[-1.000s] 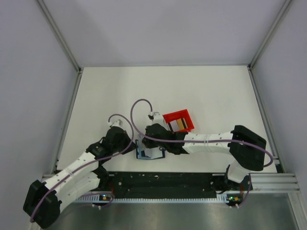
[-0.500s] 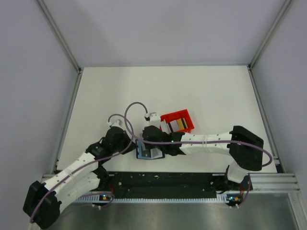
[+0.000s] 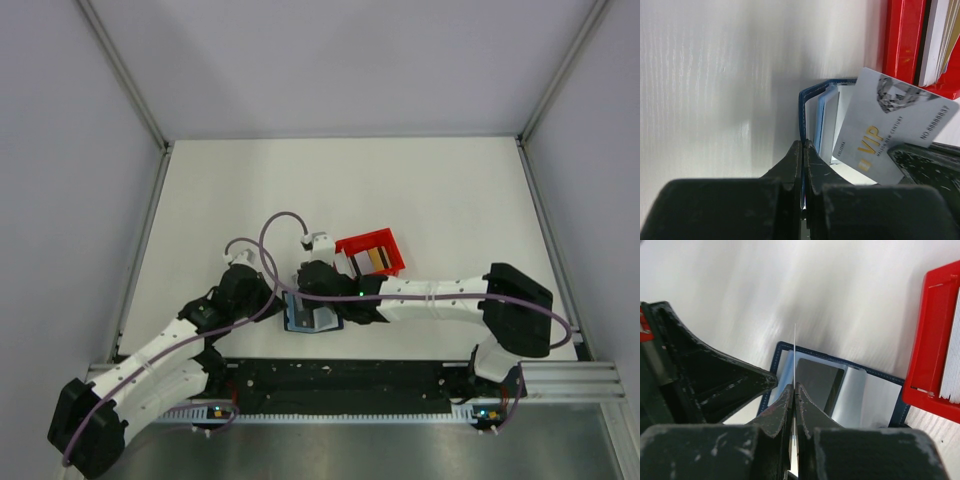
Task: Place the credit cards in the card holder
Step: Turn over the card slot in the card holder.
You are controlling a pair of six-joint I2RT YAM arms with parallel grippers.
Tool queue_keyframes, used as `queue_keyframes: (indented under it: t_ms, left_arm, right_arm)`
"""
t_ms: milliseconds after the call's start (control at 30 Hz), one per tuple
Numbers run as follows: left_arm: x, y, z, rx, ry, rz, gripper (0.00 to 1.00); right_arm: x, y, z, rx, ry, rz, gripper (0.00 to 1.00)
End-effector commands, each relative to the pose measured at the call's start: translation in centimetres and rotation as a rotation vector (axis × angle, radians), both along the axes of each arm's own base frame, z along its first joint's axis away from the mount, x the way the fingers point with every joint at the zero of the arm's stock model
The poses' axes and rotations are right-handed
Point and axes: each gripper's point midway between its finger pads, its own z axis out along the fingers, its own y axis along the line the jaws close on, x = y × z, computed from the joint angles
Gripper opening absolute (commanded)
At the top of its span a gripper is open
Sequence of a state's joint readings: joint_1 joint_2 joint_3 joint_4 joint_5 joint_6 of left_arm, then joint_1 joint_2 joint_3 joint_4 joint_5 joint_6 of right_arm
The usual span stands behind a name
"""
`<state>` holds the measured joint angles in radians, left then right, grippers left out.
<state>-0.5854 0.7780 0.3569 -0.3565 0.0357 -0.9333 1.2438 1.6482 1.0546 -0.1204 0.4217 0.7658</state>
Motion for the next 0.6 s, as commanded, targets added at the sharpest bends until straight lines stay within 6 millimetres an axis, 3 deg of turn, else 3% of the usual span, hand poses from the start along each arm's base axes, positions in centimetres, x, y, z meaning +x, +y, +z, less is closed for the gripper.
queue_keyframes:
  t_ms: [0, 567]
  left_arm:
    - [0.7, -0.3, 1.2, -0.019, -0.048, 0.006, 0.00]
    - [0.7, -0.1, 1.6, -0.021, -0.059, 0.014, 0.00]
  right_arm:
    - [-0.4, 2.1, 4.8, 0.156, -0.040, 0.030, 0.00]
    - [-1.0, 3.1, 4.6, 0.219, -0.006, 0.046, 0.00]
